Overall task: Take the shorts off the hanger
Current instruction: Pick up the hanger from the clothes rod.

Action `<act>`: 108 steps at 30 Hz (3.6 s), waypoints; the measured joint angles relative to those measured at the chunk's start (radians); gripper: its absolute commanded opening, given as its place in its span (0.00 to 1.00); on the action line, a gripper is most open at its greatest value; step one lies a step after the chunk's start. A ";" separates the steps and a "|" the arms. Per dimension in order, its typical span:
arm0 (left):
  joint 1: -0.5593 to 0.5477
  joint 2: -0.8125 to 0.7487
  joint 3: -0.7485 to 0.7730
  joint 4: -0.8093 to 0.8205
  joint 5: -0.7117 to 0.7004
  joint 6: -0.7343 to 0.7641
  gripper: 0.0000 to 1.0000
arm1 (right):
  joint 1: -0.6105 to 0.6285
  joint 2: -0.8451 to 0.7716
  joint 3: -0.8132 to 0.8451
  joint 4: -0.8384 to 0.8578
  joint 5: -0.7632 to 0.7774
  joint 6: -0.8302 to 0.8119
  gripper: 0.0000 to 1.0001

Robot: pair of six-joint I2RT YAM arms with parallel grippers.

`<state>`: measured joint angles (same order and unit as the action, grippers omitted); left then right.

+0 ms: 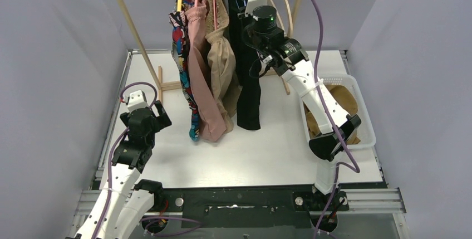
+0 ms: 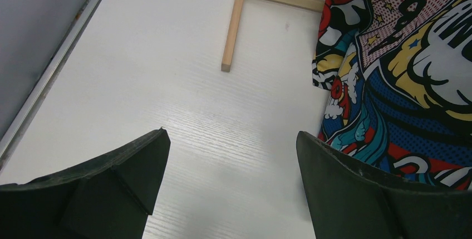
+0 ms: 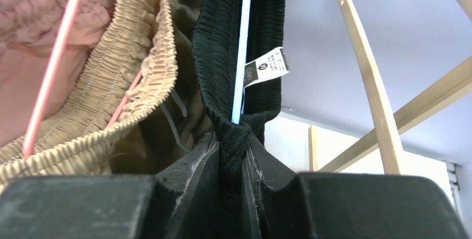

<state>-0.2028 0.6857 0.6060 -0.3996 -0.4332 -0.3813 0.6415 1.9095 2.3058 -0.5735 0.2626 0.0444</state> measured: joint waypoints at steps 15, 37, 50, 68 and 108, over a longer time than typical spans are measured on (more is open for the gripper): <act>0.000 -0.001 0.000 0.000 0.000 0.000 0.85 | 0.027 -0.116 -0.166 0.196 0.106 -0.092 0.00; 0.000 -0.009 0.000 -0.008 -0.009 -0.006 0.92 | 0.066 -0.630 -0.781 0.181 -0.056 0.041 0.00; 0.002 -0.010 0.000 -0.007 0.009 -0.006 0.93 | 0.079 -1.088 -1.336 0.104 -0.157 0.306 0.00; 0.002 -0.035 0.000 0.011 0.195 0.003 0.93 | 0.080 -1.222 -1.273 -0.191 -0.575 0.280 0.00; 0.002 -0.249 0.089 0.106 0.529 -0.226 0.80 | -0.061 -0.995 -1.407 0.018 -1.096 0.081 0.00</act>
<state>-0.2008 0.4366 0.6949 -0.2939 0.0963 -0.6075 0.5800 0.9142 0.8993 -0.5556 -0.8337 0.1257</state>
